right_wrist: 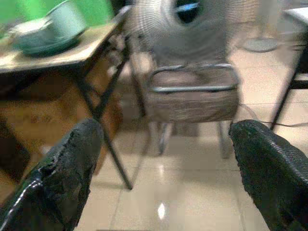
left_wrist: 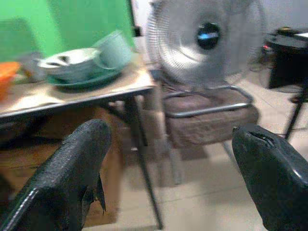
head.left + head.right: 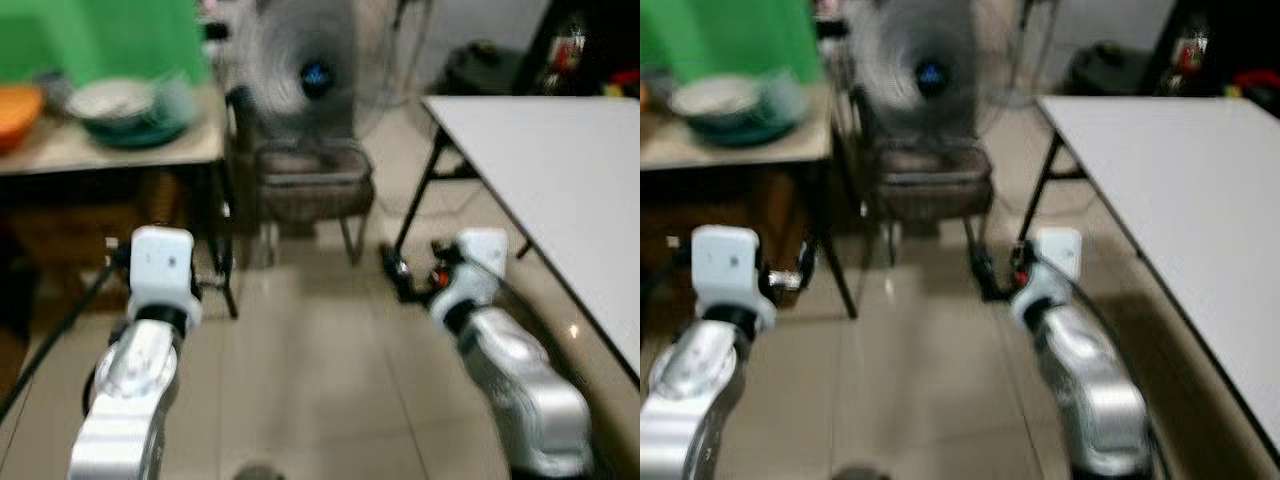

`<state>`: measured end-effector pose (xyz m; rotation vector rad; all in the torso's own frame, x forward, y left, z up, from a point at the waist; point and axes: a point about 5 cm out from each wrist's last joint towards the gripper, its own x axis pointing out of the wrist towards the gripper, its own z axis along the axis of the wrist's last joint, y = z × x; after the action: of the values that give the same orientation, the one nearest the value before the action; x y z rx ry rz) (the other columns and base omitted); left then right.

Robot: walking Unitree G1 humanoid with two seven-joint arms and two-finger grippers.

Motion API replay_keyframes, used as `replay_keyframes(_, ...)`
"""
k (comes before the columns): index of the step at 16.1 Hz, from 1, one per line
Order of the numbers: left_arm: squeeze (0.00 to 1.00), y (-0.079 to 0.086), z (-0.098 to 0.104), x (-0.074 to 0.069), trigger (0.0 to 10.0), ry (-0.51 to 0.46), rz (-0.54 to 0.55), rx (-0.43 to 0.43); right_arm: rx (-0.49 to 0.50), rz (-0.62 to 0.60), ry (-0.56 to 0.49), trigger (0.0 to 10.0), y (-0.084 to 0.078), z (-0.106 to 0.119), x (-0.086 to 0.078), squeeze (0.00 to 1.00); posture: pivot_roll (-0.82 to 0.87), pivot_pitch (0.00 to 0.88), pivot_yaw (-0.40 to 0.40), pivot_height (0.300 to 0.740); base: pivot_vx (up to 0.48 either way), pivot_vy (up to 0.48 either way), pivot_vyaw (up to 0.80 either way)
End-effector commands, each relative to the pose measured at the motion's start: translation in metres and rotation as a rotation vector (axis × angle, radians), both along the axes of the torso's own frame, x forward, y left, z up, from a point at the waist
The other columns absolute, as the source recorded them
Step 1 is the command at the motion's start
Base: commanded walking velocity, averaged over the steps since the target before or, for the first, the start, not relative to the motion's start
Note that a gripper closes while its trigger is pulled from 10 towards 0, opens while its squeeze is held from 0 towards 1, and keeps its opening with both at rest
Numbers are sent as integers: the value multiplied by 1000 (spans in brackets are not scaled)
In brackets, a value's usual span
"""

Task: Setting the table

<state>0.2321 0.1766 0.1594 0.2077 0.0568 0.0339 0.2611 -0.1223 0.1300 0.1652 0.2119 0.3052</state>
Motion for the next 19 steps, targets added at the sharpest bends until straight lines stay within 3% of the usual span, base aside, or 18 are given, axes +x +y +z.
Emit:
replay_keyframes(1, 0, -3, 2, 2, 10000, -3, -7, 5, -22, -21, -11, 10000, -5, 0, 3, 1000, 102, 0, -18, 740, 0, 0, 0)
replay_keyframes(3, 0, -1, 4, 2, 10000, -8, -7, 10, -19, -8, -20, 10000, -3, 0, 3, 1000, 118, 0, -11, 740, 0, 0, 0)
replay_keyframes(7, 0, 1, 6, 3, 10000, -10, -18, 28, 3, 23, -35, 10000, 7, 0, 7, 1000, 132, 0, -9, 740, 287, 0, 800)
replay_keyframes(15, 0, 3, 6, 0, 10000, -1, -23, 39, 13, 38, -51, 10000, 11, 1, 13, 1000, 144, 0, -12, 740, 299, 0, 800)
replay_keyframes(19, 0, -5, 4, -5, 10000, 14, -90, 28, -6, 45, -131, 10000, 15, 14, 24, 1000, 158, 0, -31, 740, 298, 0, 400)
